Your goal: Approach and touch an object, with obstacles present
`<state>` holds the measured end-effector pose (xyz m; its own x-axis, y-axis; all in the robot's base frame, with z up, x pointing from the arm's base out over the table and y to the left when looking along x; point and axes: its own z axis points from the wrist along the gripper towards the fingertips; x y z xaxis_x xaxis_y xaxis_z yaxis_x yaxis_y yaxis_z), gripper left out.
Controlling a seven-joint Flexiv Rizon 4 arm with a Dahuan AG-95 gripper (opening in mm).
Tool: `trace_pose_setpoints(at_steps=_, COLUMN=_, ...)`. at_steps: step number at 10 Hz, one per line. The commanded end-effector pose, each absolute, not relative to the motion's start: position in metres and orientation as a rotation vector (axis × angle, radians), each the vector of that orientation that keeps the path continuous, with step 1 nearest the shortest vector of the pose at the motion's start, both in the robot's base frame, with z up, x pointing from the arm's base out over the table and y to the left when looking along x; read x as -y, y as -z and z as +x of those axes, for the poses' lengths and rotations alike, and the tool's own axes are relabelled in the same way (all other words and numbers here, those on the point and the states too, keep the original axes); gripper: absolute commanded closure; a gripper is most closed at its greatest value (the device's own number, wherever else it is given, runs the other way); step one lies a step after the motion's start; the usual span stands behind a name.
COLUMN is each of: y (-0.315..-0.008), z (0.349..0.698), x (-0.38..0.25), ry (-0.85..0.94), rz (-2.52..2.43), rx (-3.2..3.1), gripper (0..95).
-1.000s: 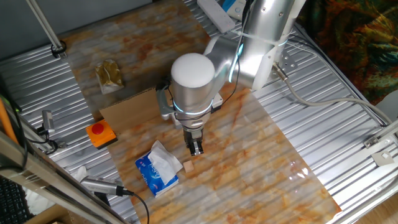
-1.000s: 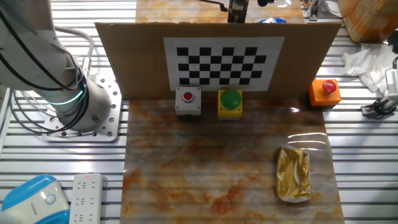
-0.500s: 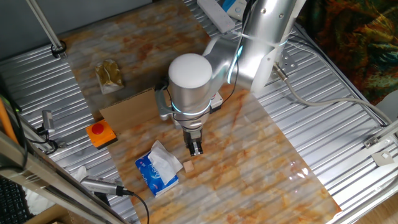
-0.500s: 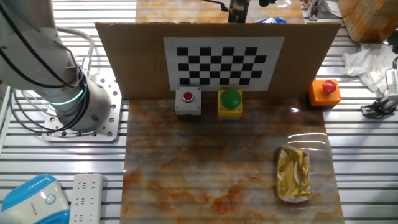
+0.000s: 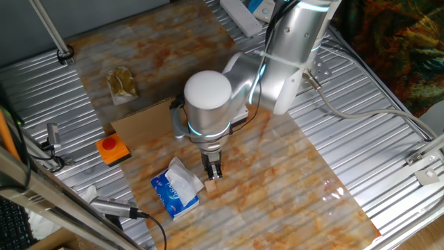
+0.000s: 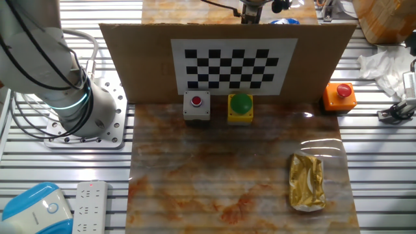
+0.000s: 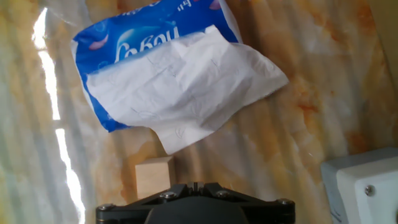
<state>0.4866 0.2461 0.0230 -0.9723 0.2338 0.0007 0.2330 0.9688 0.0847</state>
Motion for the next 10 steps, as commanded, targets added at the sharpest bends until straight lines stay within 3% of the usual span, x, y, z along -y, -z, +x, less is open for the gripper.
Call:
trace_pose_setpoints(at_steps=1, y=-0.0221, z=0.4852, x=-0.2448, ry=-0.130, rz=0.374, rx=-3.107, gripper=95.0)
trace_pose_setpoints(at_steps=10, y=-0.0152, z=0.4945, x=-0.2520, ry=-0.128, rz=0.402, rx=-3.113, gripper=95.0)
